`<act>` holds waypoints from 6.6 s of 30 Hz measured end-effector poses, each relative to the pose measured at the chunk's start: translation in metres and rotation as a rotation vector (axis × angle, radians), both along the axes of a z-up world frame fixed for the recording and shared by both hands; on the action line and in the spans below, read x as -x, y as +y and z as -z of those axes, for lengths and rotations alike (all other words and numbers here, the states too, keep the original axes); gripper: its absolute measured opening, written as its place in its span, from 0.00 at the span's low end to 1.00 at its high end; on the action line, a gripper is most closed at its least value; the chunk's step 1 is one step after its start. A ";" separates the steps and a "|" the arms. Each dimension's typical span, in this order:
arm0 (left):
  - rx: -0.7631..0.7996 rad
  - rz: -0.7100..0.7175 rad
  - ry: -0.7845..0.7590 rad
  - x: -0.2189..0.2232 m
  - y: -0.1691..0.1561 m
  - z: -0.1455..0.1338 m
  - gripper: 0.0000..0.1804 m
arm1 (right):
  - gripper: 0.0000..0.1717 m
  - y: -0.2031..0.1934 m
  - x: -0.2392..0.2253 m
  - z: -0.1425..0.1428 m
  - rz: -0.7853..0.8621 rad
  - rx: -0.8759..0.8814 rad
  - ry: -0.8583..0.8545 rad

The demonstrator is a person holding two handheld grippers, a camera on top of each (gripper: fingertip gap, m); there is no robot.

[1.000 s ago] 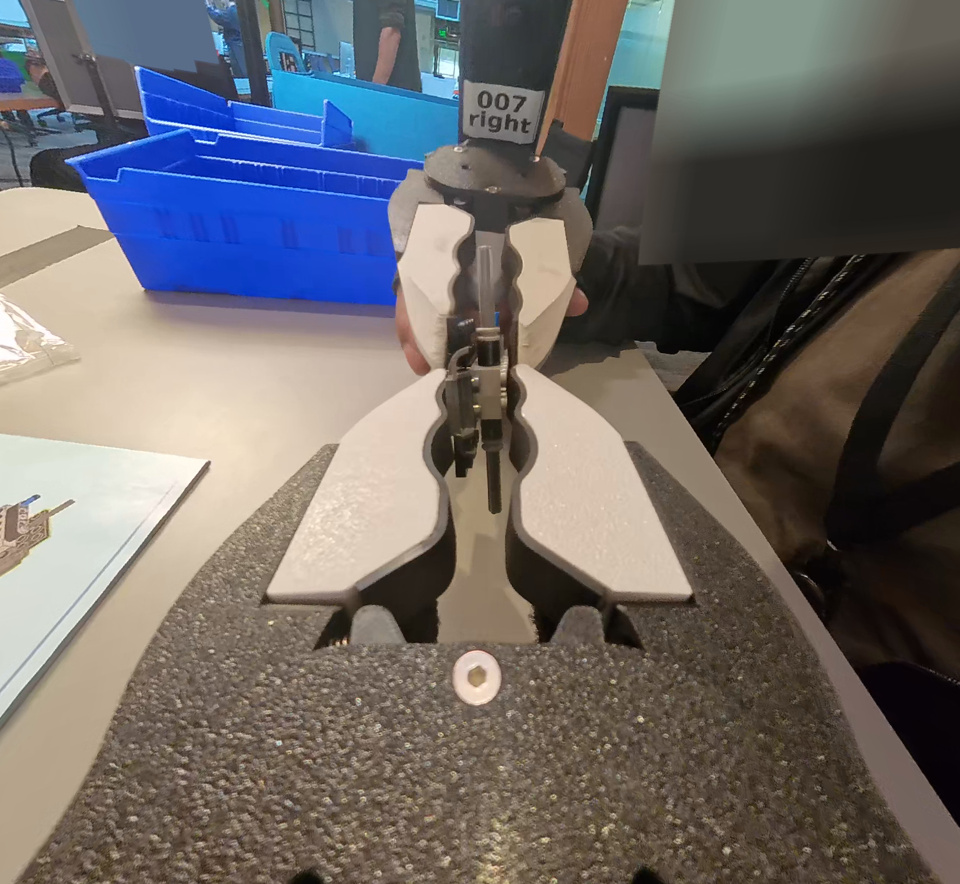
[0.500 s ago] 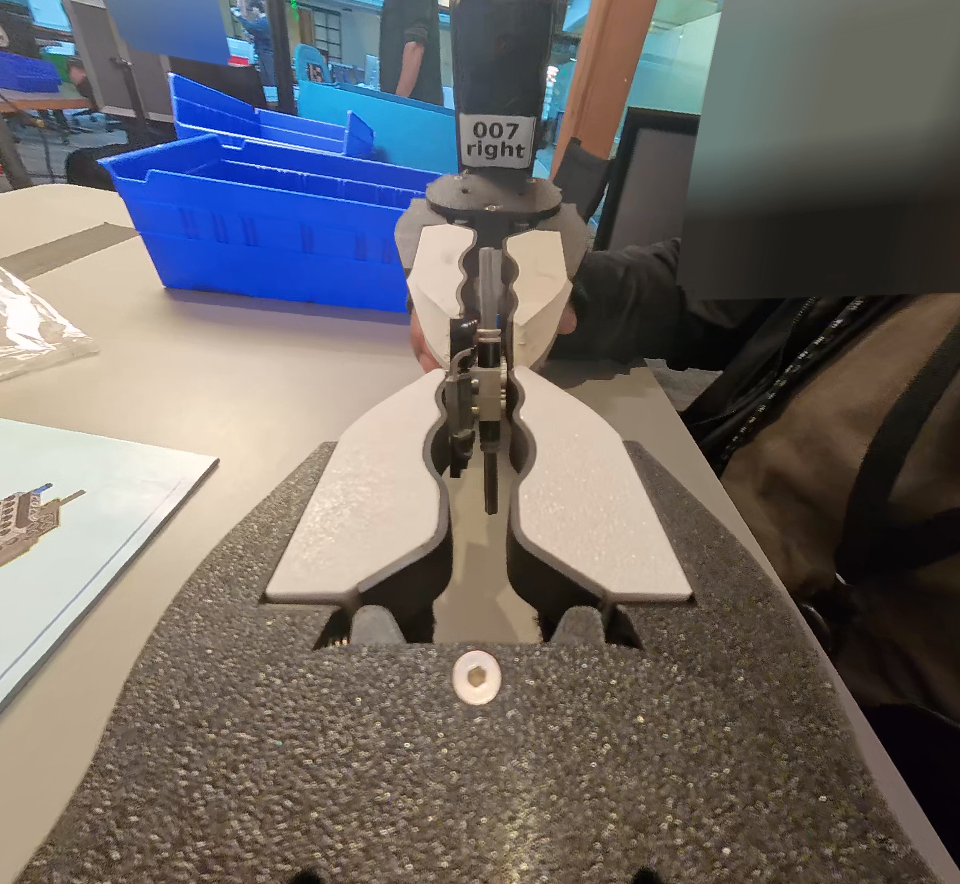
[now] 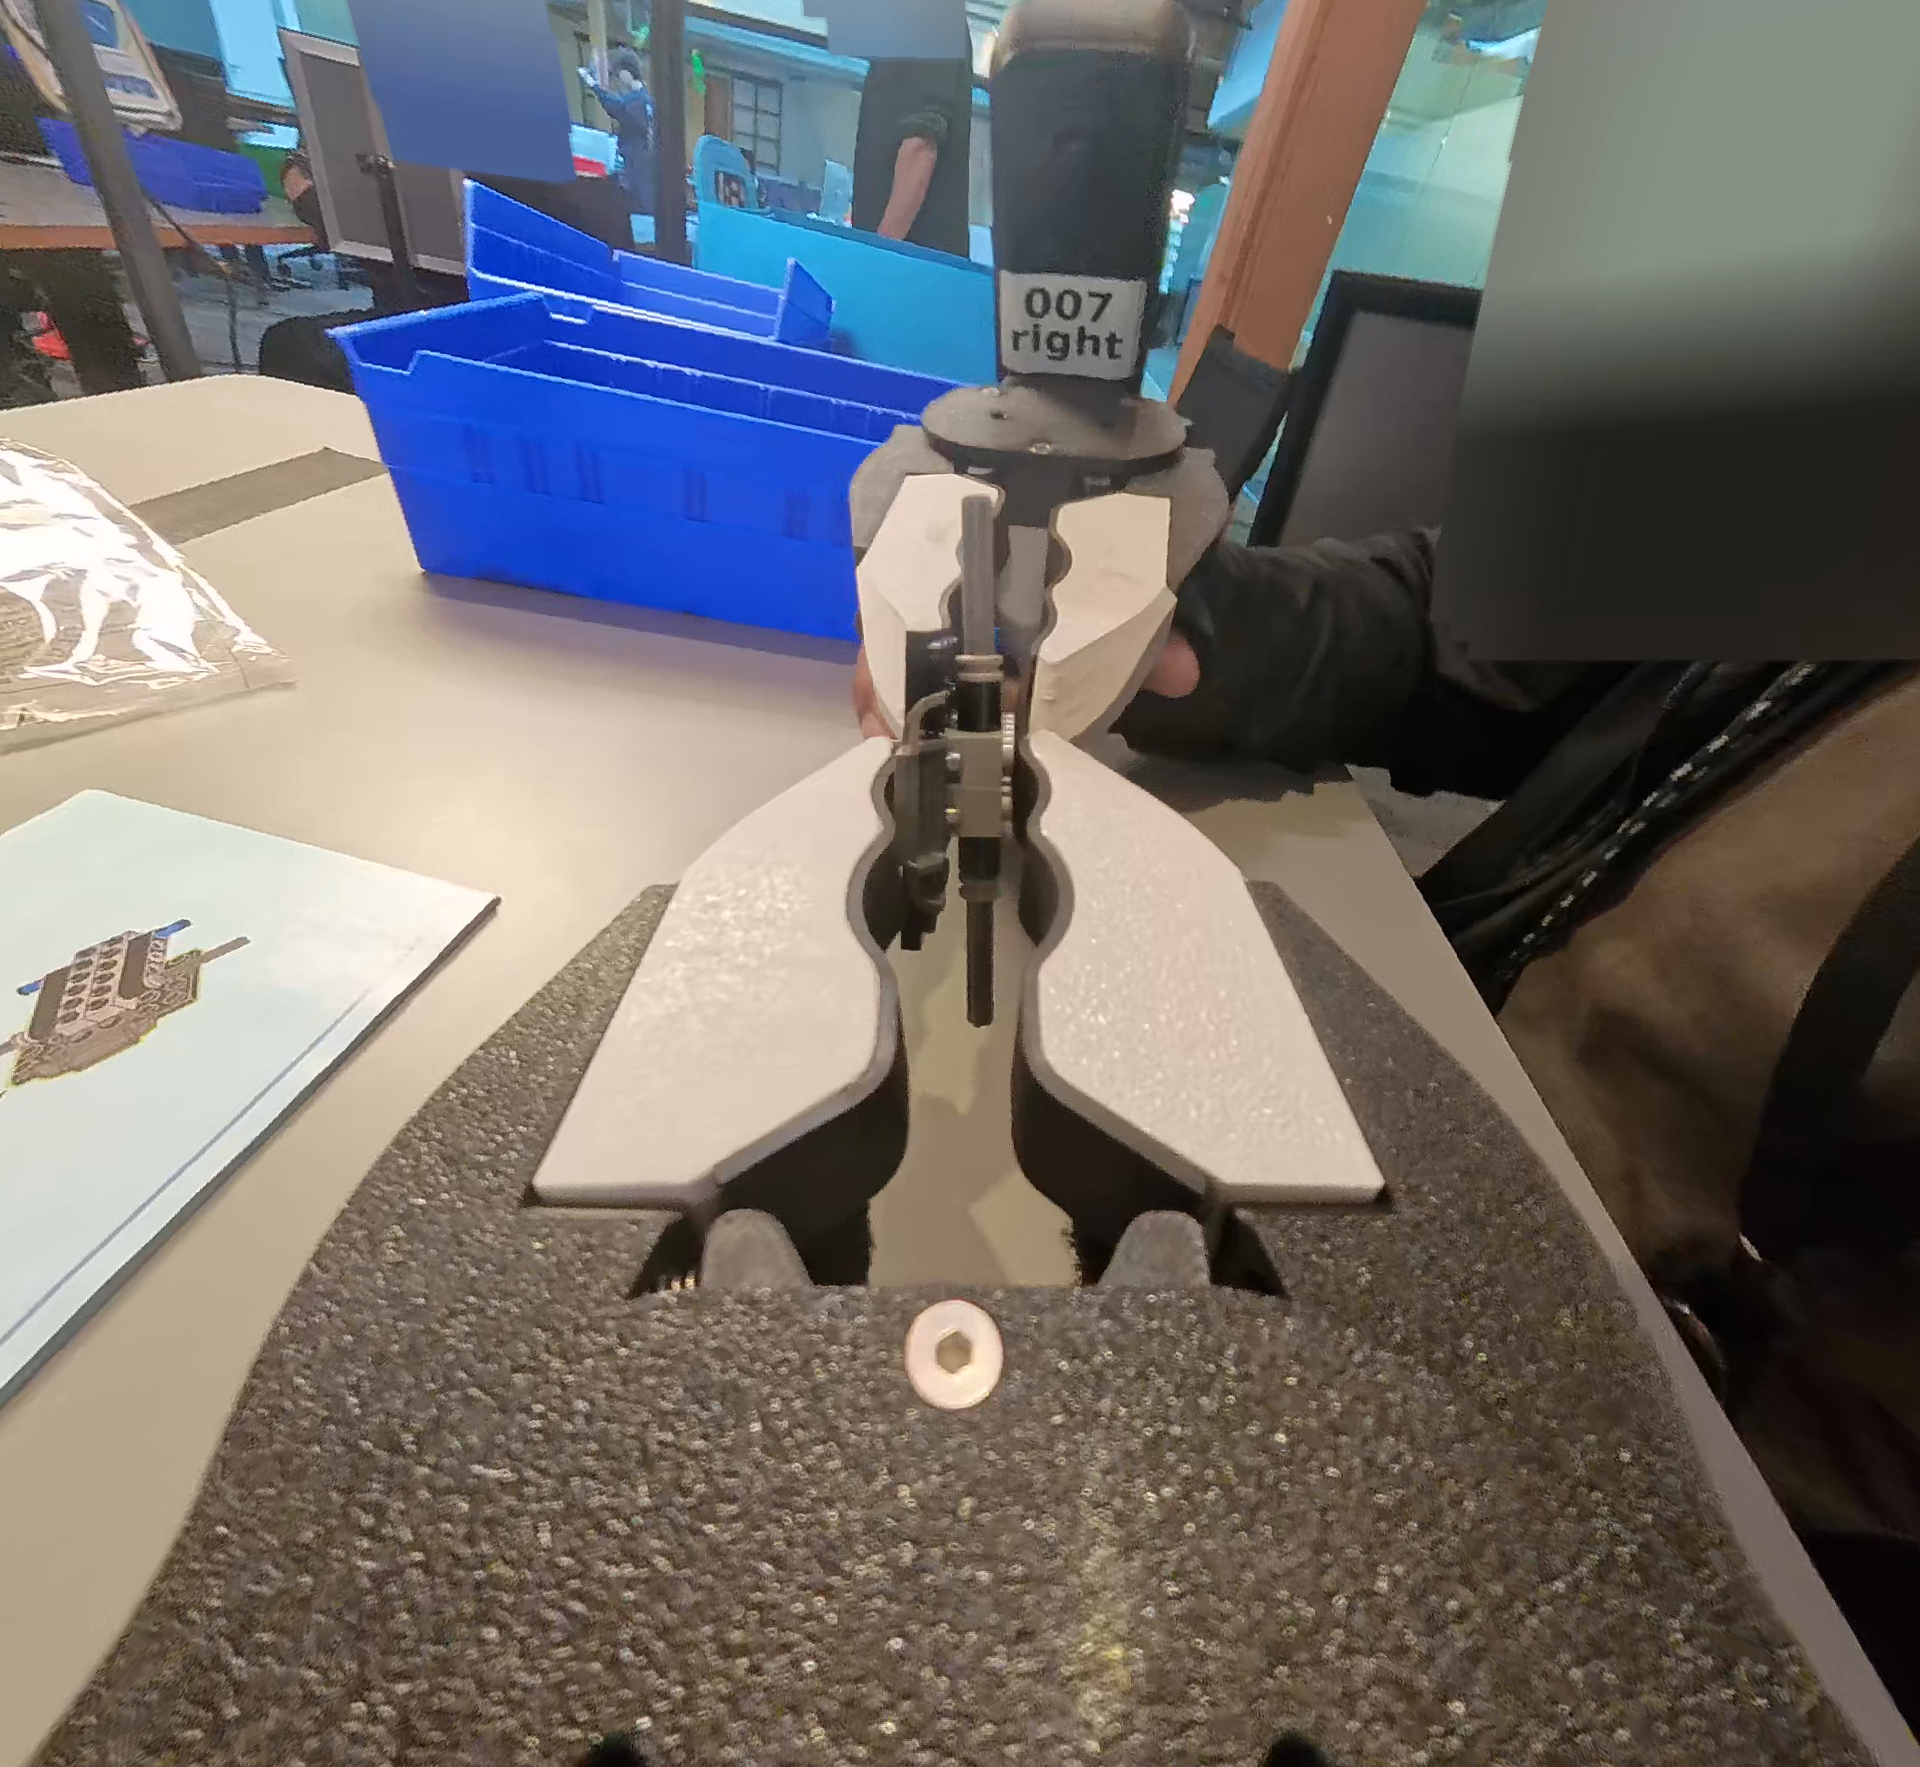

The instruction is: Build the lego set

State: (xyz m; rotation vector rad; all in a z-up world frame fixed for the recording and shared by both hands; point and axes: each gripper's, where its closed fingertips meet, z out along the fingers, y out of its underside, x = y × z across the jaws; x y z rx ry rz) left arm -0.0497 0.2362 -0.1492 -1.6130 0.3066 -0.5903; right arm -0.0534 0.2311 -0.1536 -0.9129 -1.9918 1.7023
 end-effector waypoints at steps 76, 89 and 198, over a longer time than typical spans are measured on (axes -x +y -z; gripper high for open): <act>-0.174 -0.200 -0.447 0.028 0.008 -0.029 0.10 | 0.08 0.009 0.026 -0.025 0.208 0.586 -0.007; -0.220 -0.205 -0.393 0.028 0.001 -0.035 0.09 | 0.08 0.005 0.022 -0.028 0.184 0.550 0.036; -0.185 -0.205 0.881 0.023 0.001 0.032 0.24 | 0.09 0.018 0.032 0.041 0.276 -0.793 0.369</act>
